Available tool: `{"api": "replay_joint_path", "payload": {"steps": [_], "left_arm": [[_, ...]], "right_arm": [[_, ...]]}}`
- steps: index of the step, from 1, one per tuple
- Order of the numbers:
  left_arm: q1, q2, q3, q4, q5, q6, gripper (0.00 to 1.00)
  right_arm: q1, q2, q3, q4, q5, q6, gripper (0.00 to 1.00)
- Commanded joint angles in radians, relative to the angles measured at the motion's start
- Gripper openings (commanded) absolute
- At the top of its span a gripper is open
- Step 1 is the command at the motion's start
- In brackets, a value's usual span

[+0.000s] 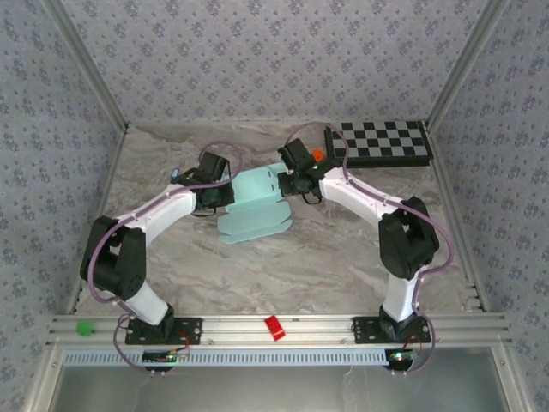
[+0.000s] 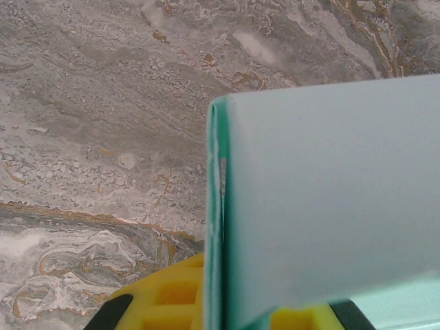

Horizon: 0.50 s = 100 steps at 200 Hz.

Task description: Fold the paper box

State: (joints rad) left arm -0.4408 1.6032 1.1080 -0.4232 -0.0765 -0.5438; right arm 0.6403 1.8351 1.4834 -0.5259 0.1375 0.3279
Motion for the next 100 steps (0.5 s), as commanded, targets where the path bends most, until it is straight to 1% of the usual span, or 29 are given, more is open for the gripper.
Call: {"api": "replay_joint_path", "payload": {"steps": [1, 68, 100], "left_arm": [[-0.007, -0.035, 0.018, -0.006, -0.014, 0.007, 0.0], [-0.007, -0.032, 0.019, -0.003, -0.014, 0.007, 0.0], [-0.006, -0.032, 0.019, -0.002, -0.013, 0.007, 0.0]], "right_arm": [[0.009, 0.02, 0.008, -0.048, 0.07, -0.01, 0.11], [0.023, 0.068, 0.025, -0.071, 0.091, 0.008, 0.09], [0.017, 0.059, 0.004, -0.049, 0.024, 0.02, 0.09]]}}
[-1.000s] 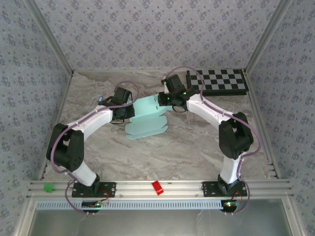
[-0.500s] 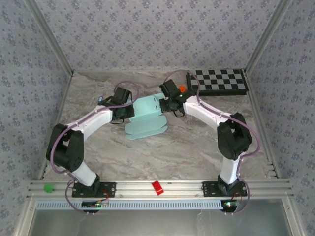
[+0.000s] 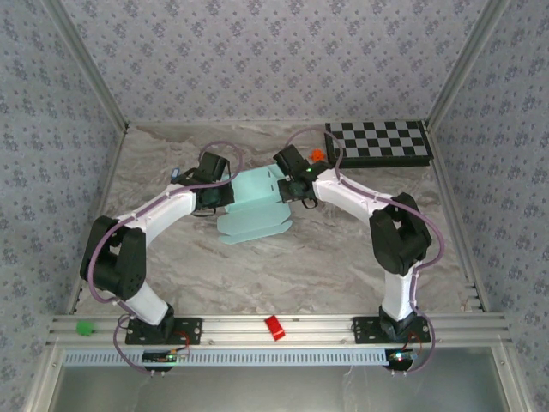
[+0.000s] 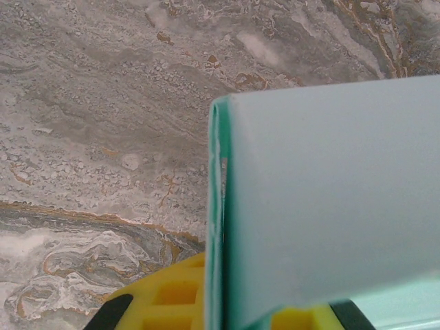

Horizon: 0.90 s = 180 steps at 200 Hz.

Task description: Fold the paper box

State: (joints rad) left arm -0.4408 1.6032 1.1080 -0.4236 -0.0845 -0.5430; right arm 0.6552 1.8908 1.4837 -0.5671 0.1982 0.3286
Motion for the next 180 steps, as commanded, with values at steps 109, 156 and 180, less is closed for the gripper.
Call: {"api": "replay_joint_path", "payload": {"steps": [109, 156, 180], "left_arm": [[-0.007, -0.032, 0.013, 0.012, 0.018, 0.008, 0.0], [-0.008, -0.031, 0.013, 0.018, 0.03, 0.006, 0.0], [-0.009, -0.034, 0.013, 0.021, 0.033, 0.008, 0.0]], "right_arm": [[-0.043, -0.055, -0.122, 0.273, -0.303, 0.09, 0.08], [-0.043, -0.055, -0.126, 0.32, -0.352, 0.095, 0.08], [-0.044, -0.046, -0.118, 0.328, -0.377, 0.094, 0.08]]}}
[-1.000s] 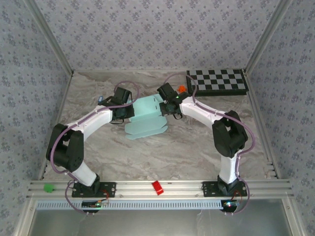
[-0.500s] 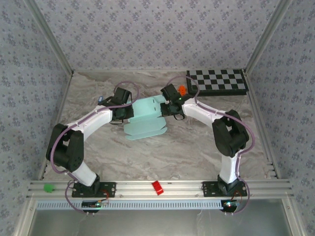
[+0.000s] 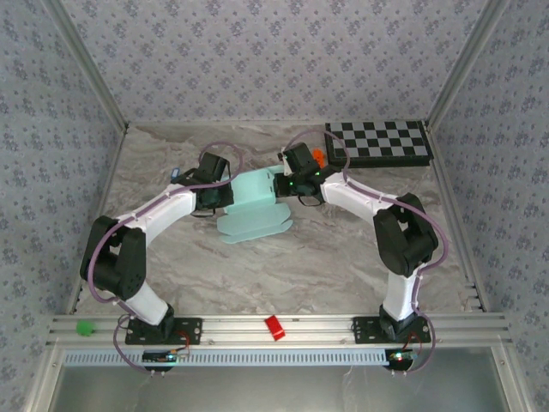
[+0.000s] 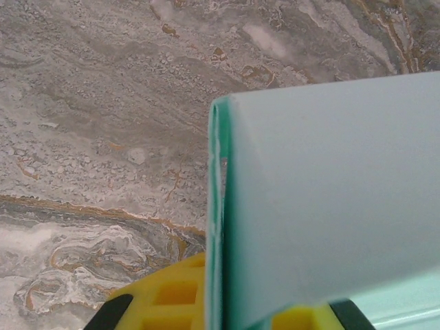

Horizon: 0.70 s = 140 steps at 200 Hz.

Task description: Fold the paper box

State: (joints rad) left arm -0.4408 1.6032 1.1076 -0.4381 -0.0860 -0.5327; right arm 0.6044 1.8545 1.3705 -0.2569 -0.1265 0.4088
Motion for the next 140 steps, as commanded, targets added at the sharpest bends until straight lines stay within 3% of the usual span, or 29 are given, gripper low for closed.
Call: {"api": "replay_joint_path", "payload": {"steps": [1, 48, 110, 140], "left_arm": [[-0.009, -0.034, 0.014, 0.036, 0.035, -0.003, 0.0], [-0.009, -0.032, 0.013, 0.038, 0.037, -0.001, 0.0], [-0.01, -0.031, 0.015, 0.028, 0.017, -0.003, 0.0], [-0.009, -0.035, 0.012, 0.029, 0.011, 0.006, 0.0]], "right_arm": [[0.006, -0.009, -0.004, 0.018, -0.053, 0.013, 0.08], [0.01, 0.005, 0.008, 0.016, -0.097, -0.003, 0.08], [0.025, -0.095, -0.004, -0.041, 0.029, -0.088, 0.09], [0.008, -0.181, -0.054, -0.039, 0.047, -0.105, 0.14]]}}
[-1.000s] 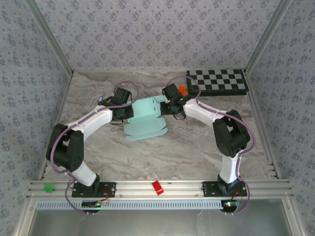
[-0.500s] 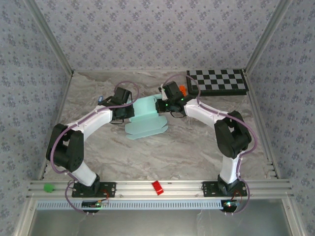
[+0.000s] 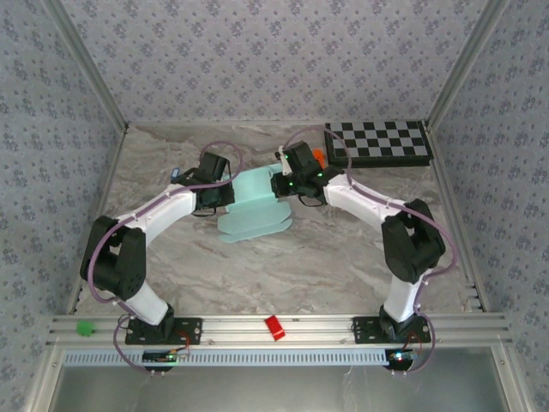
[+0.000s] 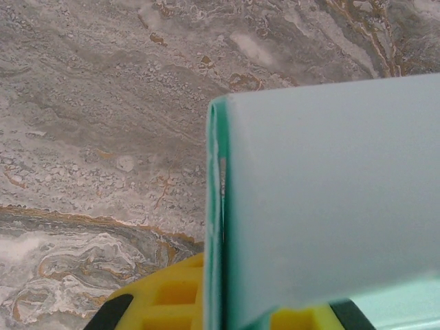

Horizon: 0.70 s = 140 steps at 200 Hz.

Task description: Fold the paper box

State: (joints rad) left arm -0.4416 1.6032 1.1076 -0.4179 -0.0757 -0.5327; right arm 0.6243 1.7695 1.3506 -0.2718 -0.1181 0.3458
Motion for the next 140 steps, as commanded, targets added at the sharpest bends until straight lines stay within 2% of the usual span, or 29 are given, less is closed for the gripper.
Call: {"api": "replay_joint_path", "payload": {"steps": [1, 62, 113, 140], "left_arm": [[-0.009, -0.035, 0.012, 0.008, 0.001, 0.007, 0.0], [-0.011, -0.056, 0.009, 0.023, 0.024, 0.044, 0.0], [-0.011, -0.085, 0.003, 0.048, 0.059, 0.063, 0.0], [-0.01, -0.091, 0.001, 0.059, 0.076, 0.065, 0.0]], "right_arm": [[-0.013, -0.101, -0.036, -0.023, 0.038, -0.043, 0.14], [-0.112, -0.239, -0.127, -0.029, 0.042, -0.08, 0.3], [-0.274, -0.246, -0.213, 0.008, -0.083, -0.159, 0.36], [-0.299, -0.217, -0.235, 0.061, -0.166, -0.233, 0.37]]}}
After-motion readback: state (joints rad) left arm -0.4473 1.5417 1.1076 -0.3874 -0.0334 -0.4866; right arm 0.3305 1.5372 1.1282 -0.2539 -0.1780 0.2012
